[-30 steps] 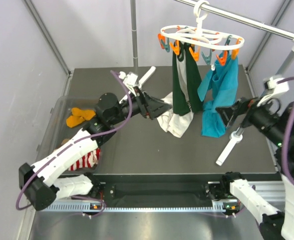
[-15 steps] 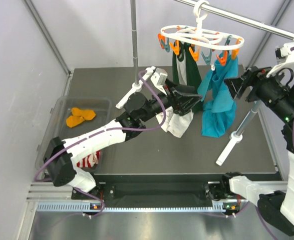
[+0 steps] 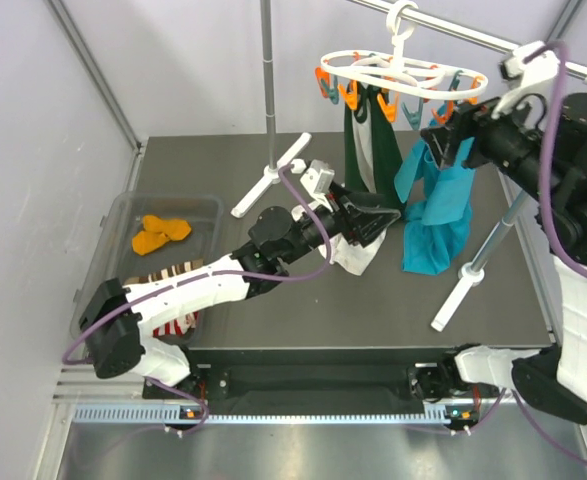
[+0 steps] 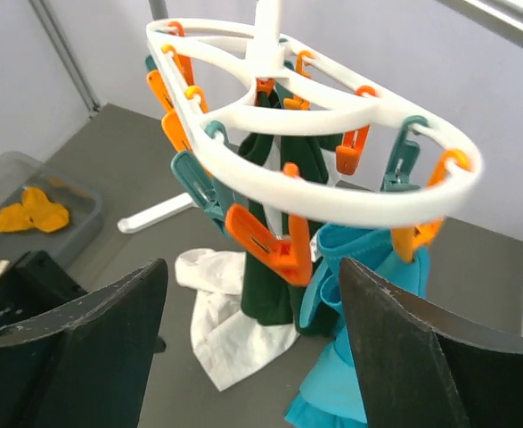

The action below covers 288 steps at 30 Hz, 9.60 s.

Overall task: Clip the socks to the hanger
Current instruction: Open the clamp at the hanger, then pick up the sock from the bin, then clamp the sock onto the hanger.

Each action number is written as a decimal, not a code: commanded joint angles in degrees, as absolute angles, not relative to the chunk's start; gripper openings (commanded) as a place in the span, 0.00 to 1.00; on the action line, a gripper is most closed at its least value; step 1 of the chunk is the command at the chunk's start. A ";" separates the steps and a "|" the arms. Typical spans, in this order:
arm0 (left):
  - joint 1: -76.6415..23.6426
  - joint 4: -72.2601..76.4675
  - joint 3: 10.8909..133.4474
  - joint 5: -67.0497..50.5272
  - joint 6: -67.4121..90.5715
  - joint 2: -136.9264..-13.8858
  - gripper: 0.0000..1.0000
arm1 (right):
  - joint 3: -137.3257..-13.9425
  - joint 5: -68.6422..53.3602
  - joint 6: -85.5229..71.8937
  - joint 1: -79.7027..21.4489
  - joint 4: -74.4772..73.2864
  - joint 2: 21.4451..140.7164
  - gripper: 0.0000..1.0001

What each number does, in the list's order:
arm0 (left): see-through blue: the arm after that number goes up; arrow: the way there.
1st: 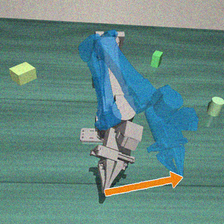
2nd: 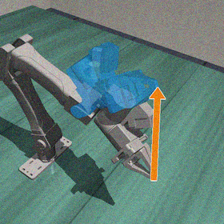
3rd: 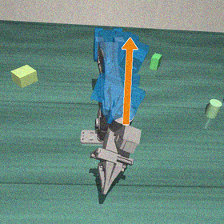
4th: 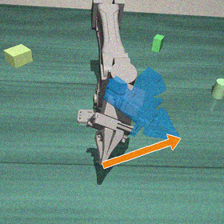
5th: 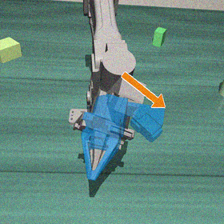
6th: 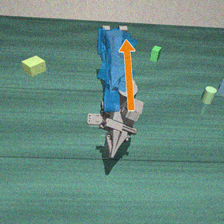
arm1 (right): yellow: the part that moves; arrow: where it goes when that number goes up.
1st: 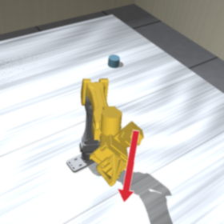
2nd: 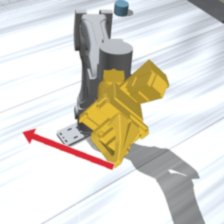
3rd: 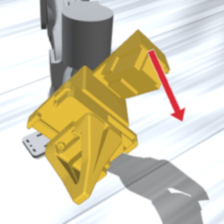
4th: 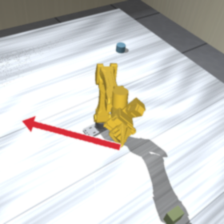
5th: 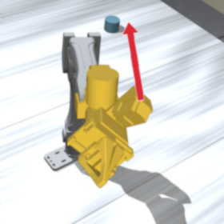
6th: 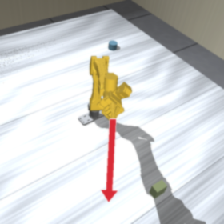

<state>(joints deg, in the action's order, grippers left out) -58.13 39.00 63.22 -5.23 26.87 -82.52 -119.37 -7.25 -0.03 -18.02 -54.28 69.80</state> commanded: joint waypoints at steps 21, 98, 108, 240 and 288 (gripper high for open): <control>-58.10 31.75 41.32 1.56 35.24 -56.61 0.60 | -116.72 7.91 5.98 -25.22 -44.56 72.60 0.59; 24.61 -6.42 65.82 0.35 37.53 -98.16 0.57 | -110.21 1.14 1.32 -25.31 -45.09 67.68 0.00; 24.52 -7.12 70.66 -5.36 37.70 -107.31 0.54 | -109.95 0.97 1.32 -25.31 -45.00 68.12 0.00; -47.11 50.62 86.40 -37.53 32.61 -96.24 0.00 | -105.47 -13.71 -10.20 -25.22 -38.85 64.42 0.00; -68.91 40.43 79.19 18.55 -31.38 -90.62 0.00 | -105.03 -9.32 -15.91 -25.22 -38.76 65.13 0.00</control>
